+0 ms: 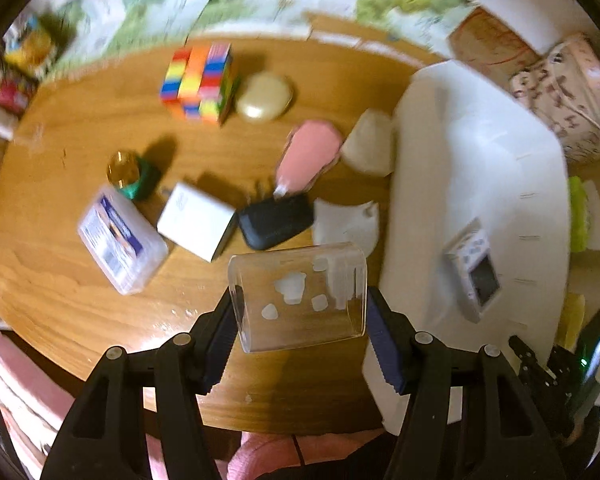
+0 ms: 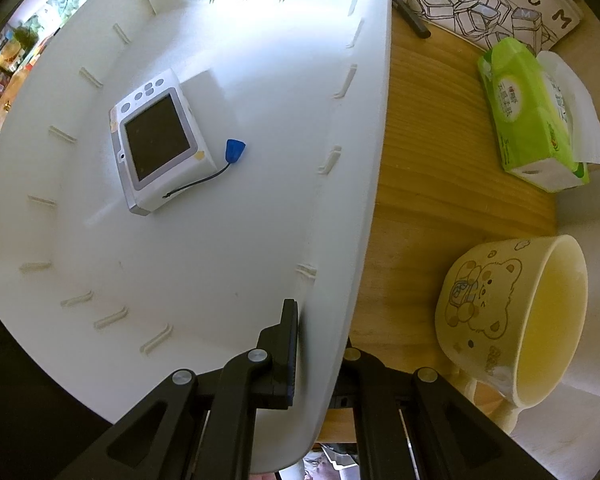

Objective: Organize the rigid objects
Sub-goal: 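Lift the clear spotted box with the left gripper over the tray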

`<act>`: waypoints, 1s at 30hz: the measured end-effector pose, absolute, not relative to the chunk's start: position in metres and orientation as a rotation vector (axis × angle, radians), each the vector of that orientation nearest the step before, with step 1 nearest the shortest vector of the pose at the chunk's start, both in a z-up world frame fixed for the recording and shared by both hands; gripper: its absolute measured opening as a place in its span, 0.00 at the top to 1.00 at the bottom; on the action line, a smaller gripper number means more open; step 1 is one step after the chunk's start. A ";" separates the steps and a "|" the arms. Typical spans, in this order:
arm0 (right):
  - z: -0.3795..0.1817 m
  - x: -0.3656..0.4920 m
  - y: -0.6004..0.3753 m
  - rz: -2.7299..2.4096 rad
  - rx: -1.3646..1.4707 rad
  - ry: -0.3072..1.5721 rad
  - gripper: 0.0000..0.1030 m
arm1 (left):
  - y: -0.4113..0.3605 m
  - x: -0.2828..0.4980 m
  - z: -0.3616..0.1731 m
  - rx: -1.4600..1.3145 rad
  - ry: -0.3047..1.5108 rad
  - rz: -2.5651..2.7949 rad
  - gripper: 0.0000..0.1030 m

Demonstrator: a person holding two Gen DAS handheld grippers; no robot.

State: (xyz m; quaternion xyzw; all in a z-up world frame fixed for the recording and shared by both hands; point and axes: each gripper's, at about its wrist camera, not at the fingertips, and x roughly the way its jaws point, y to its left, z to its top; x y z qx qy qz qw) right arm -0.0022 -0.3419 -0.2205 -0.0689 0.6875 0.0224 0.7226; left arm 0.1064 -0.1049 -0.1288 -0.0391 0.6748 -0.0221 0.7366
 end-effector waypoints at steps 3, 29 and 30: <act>-0.221 -0.002 -0.341 0.048 -0.152 1.518 0.94 | -0.121 0.104 -0.106 -0.020 1.414 -0.095 0.38; -0.214 -0.008 -0.343 0.042 -0.139 1.498 0.94 | -0.226 0.073 -0.066 0.299 1.210 -0.491 0.37; -0.214 -0.008 -0.343 0.042 -0.139 1.497 0.94 | -0.229 0.072 -0.066 0.307 1.212 -0.497 0.37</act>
